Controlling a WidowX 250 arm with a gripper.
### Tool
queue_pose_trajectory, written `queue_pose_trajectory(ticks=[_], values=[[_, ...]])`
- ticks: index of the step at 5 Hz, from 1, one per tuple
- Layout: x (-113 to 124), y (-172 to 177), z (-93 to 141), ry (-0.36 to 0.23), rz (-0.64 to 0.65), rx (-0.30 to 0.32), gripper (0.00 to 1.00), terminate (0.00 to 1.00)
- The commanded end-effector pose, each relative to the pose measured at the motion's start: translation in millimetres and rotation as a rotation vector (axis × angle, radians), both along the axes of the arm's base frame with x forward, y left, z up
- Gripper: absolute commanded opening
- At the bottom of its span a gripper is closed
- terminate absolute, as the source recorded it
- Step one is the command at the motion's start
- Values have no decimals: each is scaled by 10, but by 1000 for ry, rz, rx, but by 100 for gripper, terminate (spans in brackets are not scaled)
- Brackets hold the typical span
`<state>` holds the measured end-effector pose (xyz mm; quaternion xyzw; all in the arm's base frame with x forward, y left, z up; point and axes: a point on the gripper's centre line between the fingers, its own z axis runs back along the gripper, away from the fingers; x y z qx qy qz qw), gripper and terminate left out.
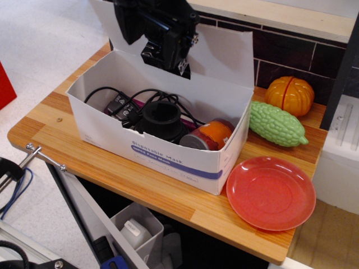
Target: Open white1fbox flap
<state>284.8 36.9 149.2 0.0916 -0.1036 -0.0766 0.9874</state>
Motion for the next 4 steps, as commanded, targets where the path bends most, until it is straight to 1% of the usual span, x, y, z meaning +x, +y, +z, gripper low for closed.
queue_pose_trajectory(ticks=[1,2,3,4], values=[[252,55,178,-63,-30,33,100,0],[374,83,157,-91,-34,46,100,0],[462,102,152,-145,-44,60,100,0],[461,68,153,-162,-29,57,100,100]])
